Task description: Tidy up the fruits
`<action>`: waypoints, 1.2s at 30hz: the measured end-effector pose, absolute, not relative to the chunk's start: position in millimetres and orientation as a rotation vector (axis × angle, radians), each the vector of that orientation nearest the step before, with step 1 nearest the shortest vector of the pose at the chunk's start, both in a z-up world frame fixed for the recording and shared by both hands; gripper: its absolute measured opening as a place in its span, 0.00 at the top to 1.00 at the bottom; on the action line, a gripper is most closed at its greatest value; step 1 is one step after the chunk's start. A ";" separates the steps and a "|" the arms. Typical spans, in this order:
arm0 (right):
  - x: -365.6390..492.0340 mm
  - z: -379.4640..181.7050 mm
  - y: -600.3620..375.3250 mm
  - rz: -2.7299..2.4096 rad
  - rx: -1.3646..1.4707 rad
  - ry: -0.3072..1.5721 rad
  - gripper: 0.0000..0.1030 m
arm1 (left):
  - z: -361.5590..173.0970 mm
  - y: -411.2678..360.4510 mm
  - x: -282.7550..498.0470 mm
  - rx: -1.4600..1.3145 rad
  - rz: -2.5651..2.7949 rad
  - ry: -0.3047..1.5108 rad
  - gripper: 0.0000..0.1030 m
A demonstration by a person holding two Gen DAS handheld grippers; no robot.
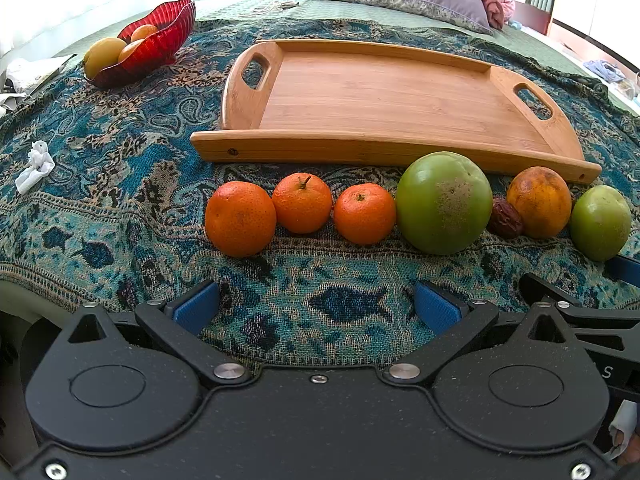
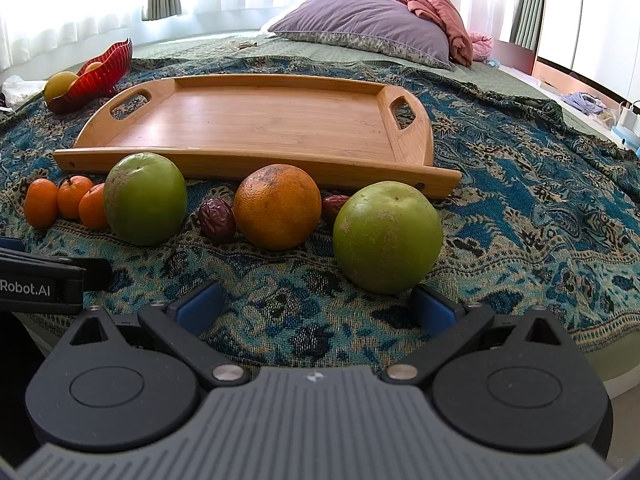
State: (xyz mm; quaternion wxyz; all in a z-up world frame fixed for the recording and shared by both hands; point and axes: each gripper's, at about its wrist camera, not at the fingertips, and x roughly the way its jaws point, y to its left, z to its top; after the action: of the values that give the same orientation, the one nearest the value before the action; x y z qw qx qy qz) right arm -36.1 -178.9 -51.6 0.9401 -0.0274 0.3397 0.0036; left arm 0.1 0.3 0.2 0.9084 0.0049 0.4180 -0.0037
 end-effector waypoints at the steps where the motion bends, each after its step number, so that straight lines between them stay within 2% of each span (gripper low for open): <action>1: -36.1 -51.5 -178.9 0.008 -0.056 0.693 0.00 | 0.2 0.5 0.1 0.010 -0.008 0.862 0.00; 36: -36.8 -51.2 -178.3 0.006 -0.059 0.692 0.00 | -1.2 1.0 -0.3 0.018 -0.004 0.855 0.00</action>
State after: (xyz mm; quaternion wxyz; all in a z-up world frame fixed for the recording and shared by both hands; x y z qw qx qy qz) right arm -36.8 -178.3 -51.2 0.9403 -0.0289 0.3390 0.0030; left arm -0.3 1.0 -1.2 0.9100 0.0088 0.4145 -0.0019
